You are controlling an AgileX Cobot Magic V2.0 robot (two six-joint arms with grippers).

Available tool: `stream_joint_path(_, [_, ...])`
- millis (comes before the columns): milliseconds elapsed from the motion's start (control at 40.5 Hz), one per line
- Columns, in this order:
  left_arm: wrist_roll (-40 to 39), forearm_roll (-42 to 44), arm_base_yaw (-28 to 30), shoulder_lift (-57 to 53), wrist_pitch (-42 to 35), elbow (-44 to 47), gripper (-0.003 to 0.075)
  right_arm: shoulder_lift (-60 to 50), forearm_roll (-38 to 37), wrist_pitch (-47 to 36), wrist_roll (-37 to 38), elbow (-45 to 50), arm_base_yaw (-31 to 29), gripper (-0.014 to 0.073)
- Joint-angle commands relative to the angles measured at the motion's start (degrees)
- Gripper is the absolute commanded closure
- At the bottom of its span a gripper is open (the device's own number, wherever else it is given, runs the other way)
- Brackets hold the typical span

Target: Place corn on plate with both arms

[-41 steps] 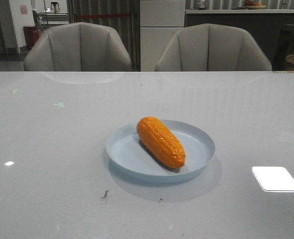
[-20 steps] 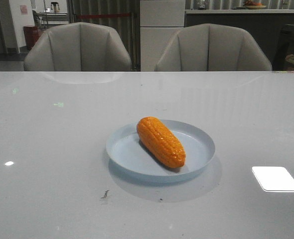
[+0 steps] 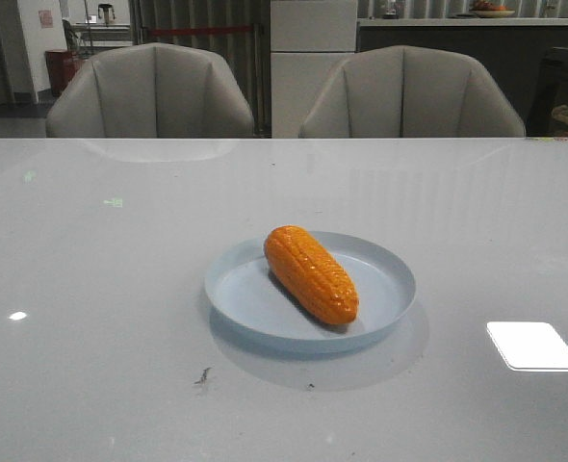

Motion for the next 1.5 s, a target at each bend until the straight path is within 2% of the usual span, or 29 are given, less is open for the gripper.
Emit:
stream_joint_path(0, [0.1,-0.8,0.1,-1.2,-4.3,2.2,0.0626,-0.4,0.7,-3.8,-0.3,-1.6,-0.3,0.0564])
stream_joint_path(296, [0.1,-0.8,0.1,-1.2,-4.3,2.2,0.0626,-0.5,0.7,-7.5,-0.3,0.0,-0.3,0.0564])
stream_joint_path(543, [0.1,-0.8,0.1,-1.2,-4.3,2.2,0.0626,-9.5,0.1,-28.2,-0.3,10.8,-0.1,0.0564])
stream_joint_path(691, [0.1,-0.8,0.1,-1.2,-4.3,2.2,0.0626,-20.4,-8.2,-35.3,-0.3,17.8,-0.1,0.0564])
stream_joint_path(937, [0.1,-0.8,0.1,-1.2,-4.3,2.2,0.0626,-38.8,-10.1,-34.9,-0.3,28.0,-0.1,0.0564])
stream_joint_path(1134, [0.1,-0.8,0.1,-1.2,-4.3,2.2,0.0626,-49.1,-10.1,-35.1,-0.3,37.3,-0.1,0.0564])
stream_joint_path(1307, [0.1,-0.8,0.1,-1.2,-4.3,2.2,0.0626,-48.8,-6.3,-27.0,-0.3,38.1,-0.1,0.0564])
stream_joint_path(1480, [0.1,-0.8,0.1,-1.2,-4.3,2.2,0.0626,-48.8,-6.3,-26.5,-0.3,38.1,-0.1,0.0564])
